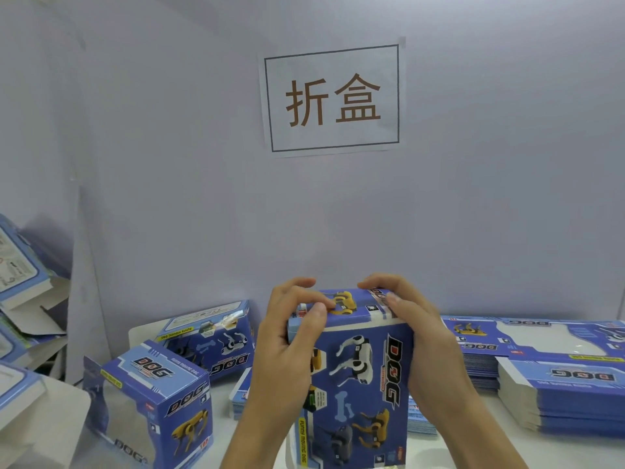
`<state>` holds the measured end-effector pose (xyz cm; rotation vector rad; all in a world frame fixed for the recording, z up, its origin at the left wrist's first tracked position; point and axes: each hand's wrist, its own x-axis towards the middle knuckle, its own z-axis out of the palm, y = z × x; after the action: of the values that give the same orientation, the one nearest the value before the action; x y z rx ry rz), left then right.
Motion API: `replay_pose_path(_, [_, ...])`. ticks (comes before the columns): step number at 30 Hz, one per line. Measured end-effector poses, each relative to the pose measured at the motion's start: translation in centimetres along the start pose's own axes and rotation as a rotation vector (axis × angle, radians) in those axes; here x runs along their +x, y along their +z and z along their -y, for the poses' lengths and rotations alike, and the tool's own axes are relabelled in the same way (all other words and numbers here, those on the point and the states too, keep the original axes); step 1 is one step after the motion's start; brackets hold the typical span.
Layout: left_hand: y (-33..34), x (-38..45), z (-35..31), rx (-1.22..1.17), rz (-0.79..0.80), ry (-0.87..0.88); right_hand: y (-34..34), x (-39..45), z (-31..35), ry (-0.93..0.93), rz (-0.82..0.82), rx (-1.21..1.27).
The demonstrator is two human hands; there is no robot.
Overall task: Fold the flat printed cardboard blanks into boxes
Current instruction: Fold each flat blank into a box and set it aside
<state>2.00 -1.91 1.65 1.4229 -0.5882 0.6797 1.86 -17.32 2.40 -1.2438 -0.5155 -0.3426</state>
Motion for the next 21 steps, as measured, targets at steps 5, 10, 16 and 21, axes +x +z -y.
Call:
replay_pose_path(5, [-0.5,-0.1,0.5,-0.051,0.002,-0.045,0.9,-0.2,0.0,-0.017,-0.049,-0.086])
replay_pose_path(10, [-1.5,0.0,-0.3,0.007,0.184,0.001,0.2,-0.3,0.0,-0.060,0.012,-0.090])
replay_pose_path(16, [-1.9,0.5,-0.3,0.024,0.158,0.011,0.0,-0.3,0.2,-0.187,0.070,-0.266])
replay_pose_path(21, [-2.1,0.6,-0.2,0.052,0.168,0.007,-0.3,-0.2,0.1,-0.176,0.083,-0.243])
